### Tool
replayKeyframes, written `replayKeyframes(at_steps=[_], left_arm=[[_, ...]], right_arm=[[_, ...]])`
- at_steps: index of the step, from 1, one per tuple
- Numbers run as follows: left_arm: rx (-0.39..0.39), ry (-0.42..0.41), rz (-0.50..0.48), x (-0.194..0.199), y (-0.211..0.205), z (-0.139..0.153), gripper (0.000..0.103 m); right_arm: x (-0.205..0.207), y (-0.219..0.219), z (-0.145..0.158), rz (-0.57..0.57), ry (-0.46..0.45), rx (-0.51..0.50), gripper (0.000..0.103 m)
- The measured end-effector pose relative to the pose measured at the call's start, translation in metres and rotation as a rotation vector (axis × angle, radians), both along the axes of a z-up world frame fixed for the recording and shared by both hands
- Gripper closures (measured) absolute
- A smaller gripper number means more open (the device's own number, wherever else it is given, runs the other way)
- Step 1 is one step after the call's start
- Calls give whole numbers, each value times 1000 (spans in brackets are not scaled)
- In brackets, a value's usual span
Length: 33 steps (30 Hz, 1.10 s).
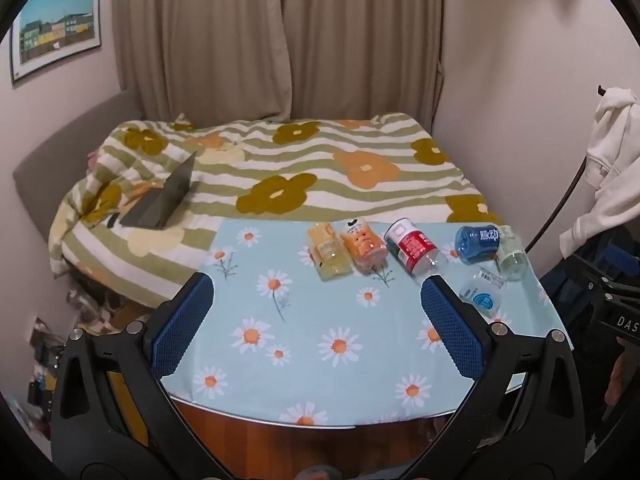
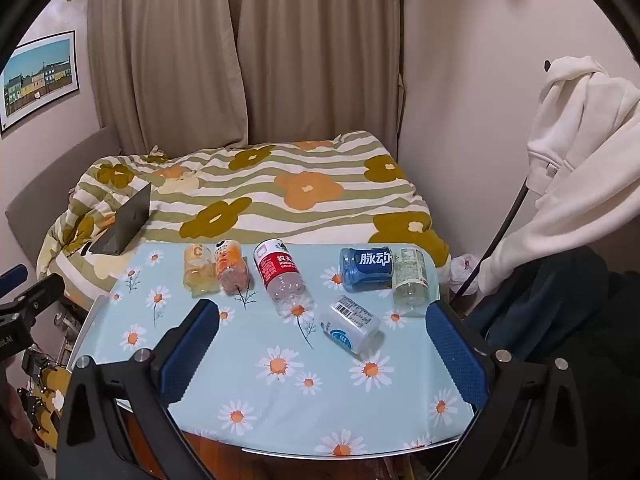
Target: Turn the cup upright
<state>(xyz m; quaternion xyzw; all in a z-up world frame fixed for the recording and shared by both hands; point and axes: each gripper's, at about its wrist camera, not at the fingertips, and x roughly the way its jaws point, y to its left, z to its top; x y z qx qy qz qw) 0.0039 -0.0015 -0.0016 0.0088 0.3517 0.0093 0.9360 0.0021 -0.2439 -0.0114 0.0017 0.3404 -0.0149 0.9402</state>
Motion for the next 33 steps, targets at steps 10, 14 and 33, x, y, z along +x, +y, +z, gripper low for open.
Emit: replayKeyframes(at_steps=[10,14,33], left_arm=[[-22,-52,8,-2,8,6,0],[-15,-54,8,-2,6,6,0],[-17,-49,5,3,3,4,0]], right_arm=[[0,-1,-2,4,-9,11,0],[-1,-1,-4,0,-6,3,0],[-2,1,-5,-1,-7,1,0]])
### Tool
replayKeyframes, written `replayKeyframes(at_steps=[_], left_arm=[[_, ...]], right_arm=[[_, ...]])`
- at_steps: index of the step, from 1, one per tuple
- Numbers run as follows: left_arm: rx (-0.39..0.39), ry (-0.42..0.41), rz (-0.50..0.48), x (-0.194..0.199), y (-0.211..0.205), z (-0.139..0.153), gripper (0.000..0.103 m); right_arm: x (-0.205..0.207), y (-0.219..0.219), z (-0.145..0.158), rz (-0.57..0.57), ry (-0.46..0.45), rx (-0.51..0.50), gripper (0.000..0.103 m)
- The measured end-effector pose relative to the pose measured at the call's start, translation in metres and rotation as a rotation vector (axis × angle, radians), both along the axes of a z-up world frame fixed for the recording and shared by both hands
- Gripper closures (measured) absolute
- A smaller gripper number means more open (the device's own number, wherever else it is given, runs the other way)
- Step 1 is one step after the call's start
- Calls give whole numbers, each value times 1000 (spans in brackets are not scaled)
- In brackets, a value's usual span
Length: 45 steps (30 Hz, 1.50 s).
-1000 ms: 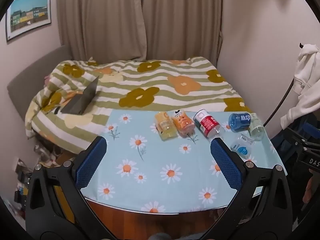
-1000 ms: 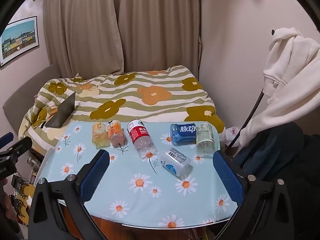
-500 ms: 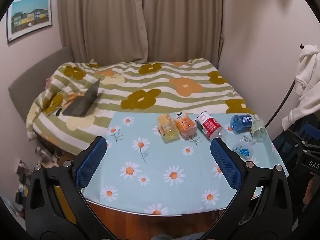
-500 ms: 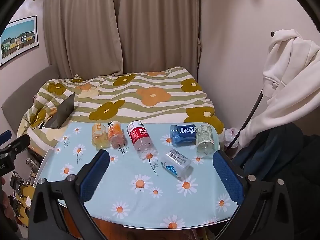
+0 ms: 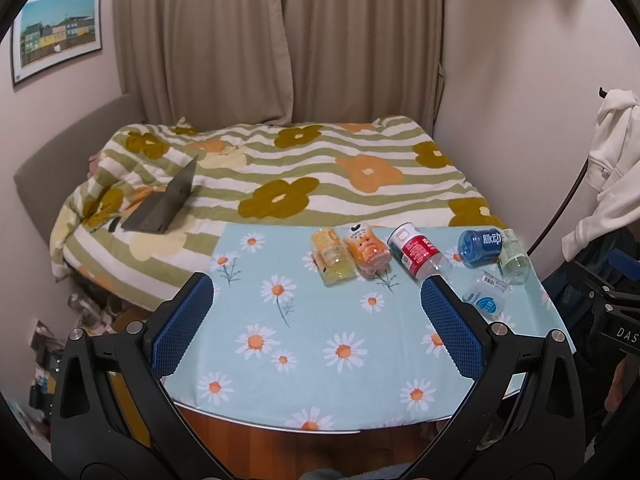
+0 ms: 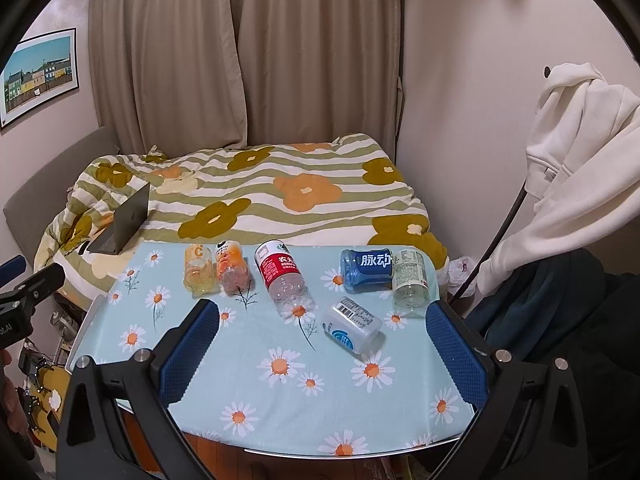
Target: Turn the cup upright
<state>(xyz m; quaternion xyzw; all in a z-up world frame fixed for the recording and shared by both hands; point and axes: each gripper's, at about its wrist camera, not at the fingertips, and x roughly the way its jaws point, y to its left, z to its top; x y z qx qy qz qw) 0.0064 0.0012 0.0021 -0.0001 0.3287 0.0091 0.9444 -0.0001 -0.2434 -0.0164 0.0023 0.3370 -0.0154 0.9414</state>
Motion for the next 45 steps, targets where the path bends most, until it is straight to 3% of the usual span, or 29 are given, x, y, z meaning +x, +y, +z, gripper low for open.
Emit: replayKeyframes(at_steps=[45], left_arm=[[0,4,-1,-1,-1,-3,0]], right_arm=[[2,12,4,11,-1,13,0]])
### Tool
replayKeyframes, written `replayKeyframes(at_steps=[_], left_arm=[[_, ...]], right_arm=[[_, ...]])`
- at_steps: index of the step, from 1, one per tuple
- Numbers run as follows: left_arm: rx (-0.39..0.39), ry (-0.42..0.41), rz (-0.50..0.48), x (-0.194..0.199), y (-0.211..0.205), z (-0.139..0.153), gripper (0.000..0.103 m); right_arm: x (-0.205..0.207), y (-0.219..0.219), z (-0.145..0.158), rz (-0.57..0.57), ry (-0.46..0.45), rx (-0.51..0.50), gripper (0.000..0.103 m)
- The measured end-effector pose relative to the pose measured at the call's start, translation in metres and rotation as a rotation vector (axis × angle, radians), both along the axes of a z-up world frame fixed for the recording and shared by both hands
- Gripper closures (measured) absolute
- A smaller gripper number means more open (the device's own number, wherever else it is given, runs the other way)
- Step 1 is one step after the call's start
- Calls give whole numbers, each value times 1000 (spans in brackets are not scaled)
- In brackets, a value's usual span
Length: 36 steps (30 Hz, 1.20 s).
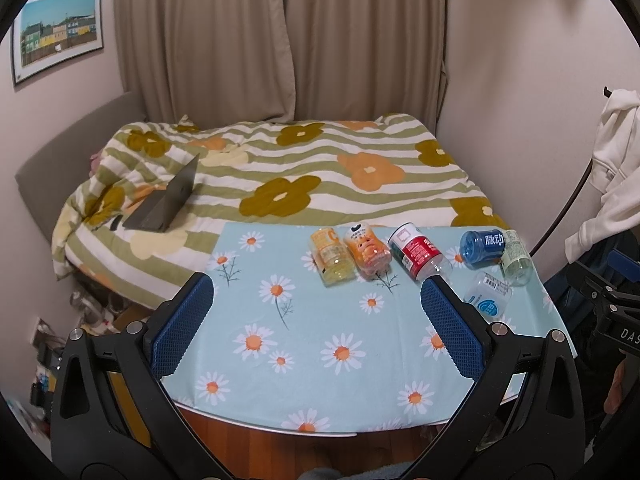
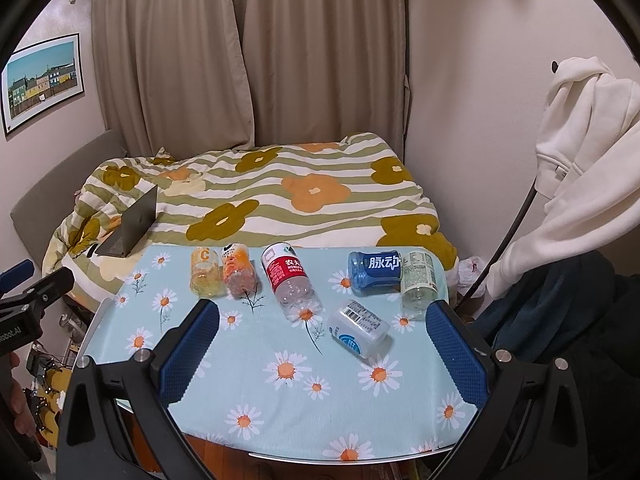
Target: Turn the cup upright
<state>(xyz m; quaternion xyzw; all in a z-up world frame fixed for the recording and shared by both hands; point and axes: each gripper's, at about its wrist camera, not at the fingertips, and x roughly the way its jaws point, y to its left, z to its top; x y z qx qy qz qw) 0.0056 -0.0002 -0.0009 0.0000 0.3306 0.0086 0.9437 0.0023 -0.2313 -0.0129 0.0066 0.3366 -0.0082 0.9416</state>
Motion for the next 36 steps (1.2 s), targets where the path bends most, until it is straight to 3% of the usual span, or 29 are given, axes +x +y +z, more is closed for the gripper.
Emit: replayKeyframes(at_steps=[14,22,31,36], left_arm=[[3,-5,11,-1,2,3,0],[-2,32,32,4,-3,5,0],[26,105,123,25,-6,-27,0],[4,171,118,57,3,-49,0]], right_arm=[[5,7,4,0,-11,19,0],[11,-8,8,37,19,14,0],[48,-27,-15,154,111,2,0],[83,-22,-35,200,172,-9,0]])
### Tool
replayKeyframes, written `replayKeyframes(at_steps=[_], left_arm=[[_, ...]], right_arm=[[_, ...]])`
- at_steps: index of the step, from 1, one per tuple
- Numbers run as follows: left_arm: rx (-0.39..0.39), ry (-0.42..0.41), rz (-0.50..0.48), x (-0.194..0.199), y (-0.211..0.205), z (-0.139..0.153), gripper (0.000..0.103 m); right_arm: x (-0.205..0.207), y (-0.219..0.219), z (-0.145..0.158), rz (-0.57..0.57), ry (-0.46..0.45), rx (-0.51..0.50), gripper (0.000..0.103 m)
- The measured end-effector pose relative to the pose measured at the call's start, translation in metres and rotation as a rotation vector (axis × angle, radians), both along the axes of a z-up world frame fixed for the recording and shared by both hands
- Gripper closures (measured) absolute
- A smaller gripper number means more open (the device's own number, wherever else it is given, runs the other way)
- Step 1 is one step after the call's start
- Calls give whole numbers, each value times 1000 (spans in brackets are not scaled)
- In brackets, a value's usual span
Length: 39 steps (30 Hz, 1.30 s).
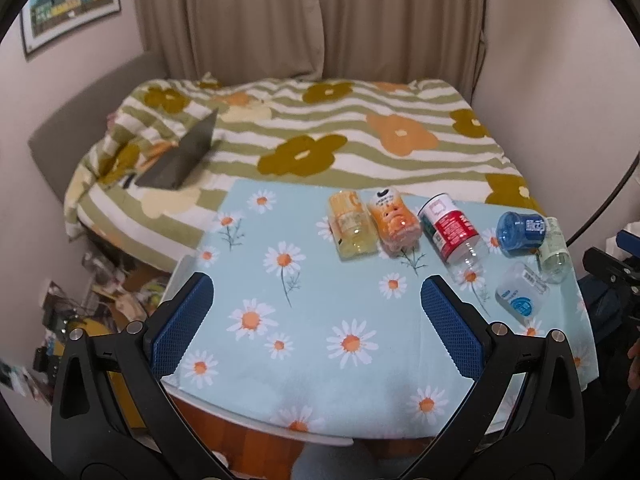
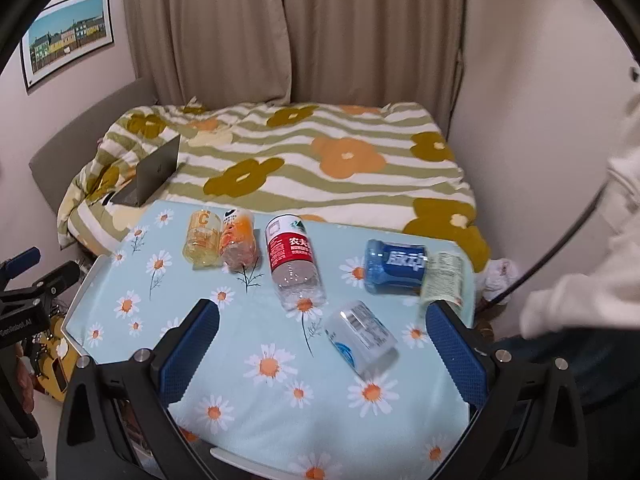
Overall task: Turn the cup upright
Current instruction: 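Reach the right tool to the red-labeled Nongfu cup and close on it, then lift the red-labeled cup off the table with the right tool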
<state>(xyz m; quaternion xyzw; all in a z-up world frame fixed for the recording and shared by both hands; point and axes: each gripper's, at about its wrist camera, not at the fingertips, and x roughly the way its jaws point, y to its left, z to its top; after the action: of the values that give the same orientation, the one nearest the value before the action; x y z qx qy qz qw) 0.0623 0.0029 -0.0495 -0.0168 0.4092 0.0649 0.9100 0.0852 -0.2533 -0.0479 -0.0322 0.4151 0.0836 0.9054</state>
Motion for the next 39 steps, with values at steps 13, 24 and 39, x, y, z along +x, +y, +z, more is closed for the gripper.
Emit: replayKeyframes(at_steps=[13,24,39], left_arm=[[-31,217,-73,104,26,-75,0],[-62,347,-127,157,32,-129,0],[-80,388,-175,179,33,-150,0]], right_arm=[[118,34,-69,59,191,-33,0],[178,61,-134,149,362,-80,0],[196,61,-172,142,471,-66,44]])
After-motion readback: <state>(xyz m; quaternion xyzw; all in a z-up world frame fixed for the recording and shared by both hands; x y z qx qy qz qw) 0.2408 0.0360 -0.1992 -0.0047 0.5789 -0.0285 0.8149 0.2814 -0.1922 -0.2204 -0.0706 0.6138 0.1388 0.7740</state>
